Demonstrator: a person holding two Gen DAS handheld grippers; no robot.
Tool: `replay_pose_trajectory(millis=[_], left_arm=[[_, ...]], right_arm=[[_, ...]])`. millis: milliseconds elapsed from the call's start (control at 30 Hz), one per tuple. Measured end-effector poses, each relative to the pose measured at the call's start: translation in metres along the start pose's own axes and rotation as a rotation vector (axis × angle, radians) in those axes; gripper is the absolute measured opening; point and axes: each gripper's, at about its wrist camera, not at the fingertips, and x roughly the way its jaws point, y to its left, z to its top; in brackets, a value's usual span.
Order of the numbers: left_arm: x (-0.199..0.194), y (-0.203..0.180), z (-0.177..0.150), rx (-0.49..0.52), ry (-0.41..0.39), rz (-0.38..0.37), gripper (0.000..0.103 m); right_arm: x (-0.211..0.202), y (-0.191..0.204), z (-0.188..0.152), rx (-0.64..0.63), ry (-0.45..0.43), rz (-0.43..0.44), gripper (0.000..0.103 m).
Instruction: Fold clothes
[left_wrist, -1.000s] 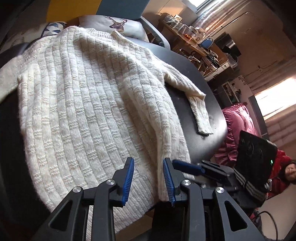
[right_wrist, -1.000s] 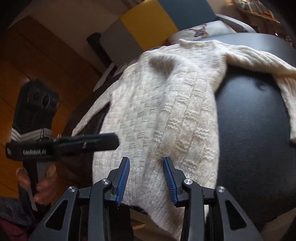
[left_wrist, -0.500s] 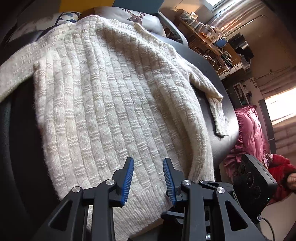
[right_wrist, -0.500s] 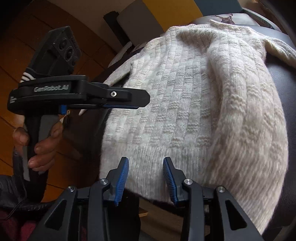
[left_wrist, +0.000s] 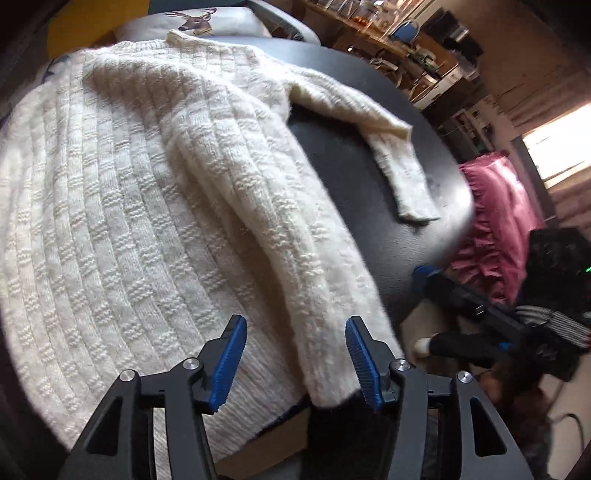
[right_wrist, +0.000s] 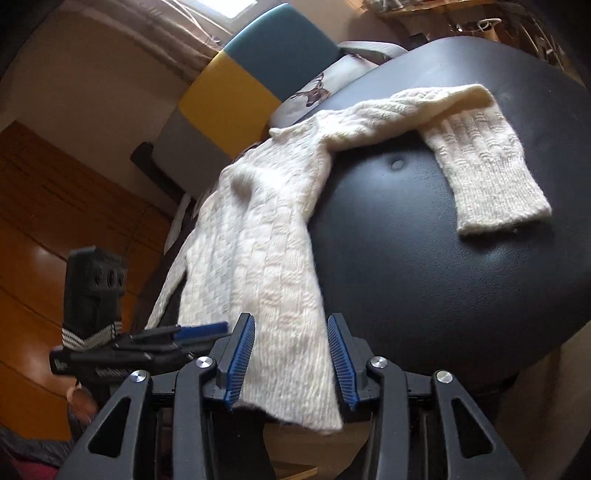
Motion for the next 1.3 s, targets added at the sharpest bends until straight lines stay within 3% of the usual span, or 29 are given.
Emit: replay_pose_trajectory(millis=[33, 67, 200, 333, 500, 567, 600, 633, 667, 833, 967, 1067, 1200, 1267, 1300], left_arm=[[0.008, -0.001, 0.000, 0.002, -0.001, 0.024, 0.042], [0.010, 0.002, -0.001, -0.010, -0.011, 0.001, 0.031], [0.003, 0.024, -0.009, -0.067, -0.059, -0.050, 0.009], [-0.021, 0.059, -0.026, -0.135, -0.128, -0.130, 0.008], [-0.031, 0.092, -0.044, -0.186, -0.166, -0.160, 0.007], [-0.030, 0.105, -0.050, -0.219, -0.165, -0.172, 0.007], [-0.031, 0.109, -0.052, -0.230, -0.173, -0.190, 0.007], [-0.033, 0.112, -0.055, -0.239, -0.180, -0.206, 0.007], [-0.035, 0.114, -0.057, -0.239, -0.186, -0.211, 0.007], [-0.052, 0.130, -0.064, -0.293, -0.239, -0.339, 0.007], [-0.070, 0.154, -0.070, -0.377, -0.303, -0.462, 0.007], [-0.073, 0.156, -0.073, -0.369, -0.295, -0.326, 0.007], [-0.065, 0.149, -0.080, -0.338, -0.236, -0.225, 0.007], [-0.061, 0.142, -0.078, -0.307, -0.214, -0.195, 0.007], [-0.060, 0.139, -0.078, -0.294, -0.205, -0.185, 0.007]], right_arm=[[0.005, -0.002, 0.009, 0.002, -0.008, -0.013, 0.045], [0.009, -0.004, 0.018, 0.004, -0.017, -0.025, 0.047], [0.039, -0.020, 0.064, 0.073, -0.014, 0.048, 0.062], [0.080, -0.037, 0.102, 0.187, 0.012, 0.070, 0.062], [0.123, -0.038, 0.125, 0.247, 0.043, -0.056, 0.061], [0.128, -0.034, 0.129, 0.249, 0.005, -0.046, 0.056], [0.134, -0.028, 0.131, 0.222, 0.024, -0.050, 0.045], [0.140, -0.023, 0.132, 0.196, 0.043, -0.055, 0.025], [0.147, -0.018, 0.131, 0.162, 0.073, -0.104, 0.016], [0.155, 0.032, 0.128, -0.183, 0.100, -0.308, 0.008], [0.131, 0.074, 0.138, -0.454, 0.022, -0.495, 0.006], [0.121, 0.078, 0.151, -0.531, -0.011, -0.616, 0.006], [0.132, 0.051, 0.159, -0.444, 0.061, -0.605, 0.007], [0.128, 0.035, 0.160, -0.290, 0.076, -0.456, 0.013], [0.126, 0.027, 0.160, -0.215, 0.083, -0.382, 0.022]])
